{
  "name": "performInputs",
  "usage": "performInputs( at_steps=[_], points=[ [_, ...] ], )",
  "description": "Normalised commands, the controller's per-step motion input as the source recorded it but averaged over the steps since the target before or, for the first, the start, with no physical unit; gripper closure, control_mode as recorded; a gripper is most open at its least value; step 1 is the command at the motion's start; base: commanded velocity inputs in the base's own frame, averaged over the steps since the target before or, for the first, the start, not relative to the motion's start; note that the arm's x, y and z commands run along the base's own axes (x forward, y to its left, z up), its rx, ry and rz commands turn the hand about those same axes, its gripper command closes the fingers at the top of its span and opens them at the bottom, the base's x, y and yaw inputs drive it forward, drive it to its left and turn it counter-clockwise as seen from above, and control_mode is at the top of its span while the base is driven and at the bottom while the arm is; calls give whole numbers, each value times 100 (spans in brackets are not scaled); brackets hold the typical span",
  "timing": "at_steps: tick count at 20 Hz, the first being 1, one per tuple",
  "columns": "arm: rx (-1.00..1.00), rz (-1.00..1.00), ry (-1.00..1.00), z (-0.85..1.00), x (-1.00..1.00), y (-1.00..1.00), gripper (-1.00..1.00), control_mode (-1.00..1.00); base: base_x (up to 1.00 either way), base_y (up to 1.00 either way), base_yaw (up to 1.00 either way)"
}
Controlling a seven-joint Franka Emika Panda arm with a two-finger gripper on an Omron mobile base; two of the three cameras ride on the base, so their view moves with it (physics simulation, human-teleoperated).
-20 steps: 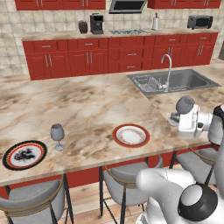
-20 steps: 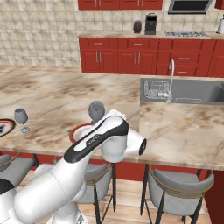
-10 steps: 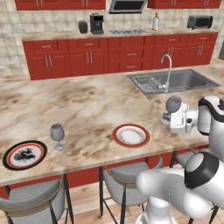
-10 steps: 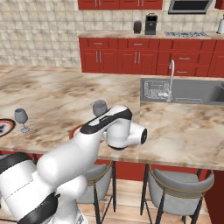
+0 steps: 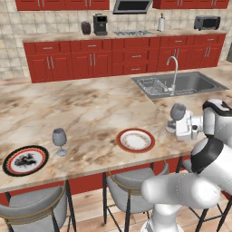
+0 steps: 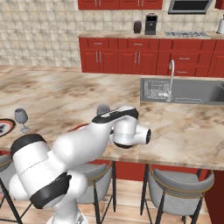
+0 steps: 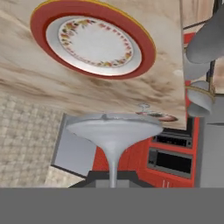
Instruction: Retrieve the wine glasses from the counter and place one next to each plate.
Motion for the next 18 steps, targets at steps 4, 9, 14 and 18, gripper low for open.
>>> performInputs(
  at_steps=[4,9,14,18],
  points=[
    [-6,0,0,-32,27,0,100,-100,0,0,0],
    [-3,0,5,-31,40,0,100,-100,0,0,0],
    [0,0,5,-31,26,-4,100,-100,0,0,0],
    [0,5,0,-25,2,-15,100,-100,0,0,0]
  ],
)
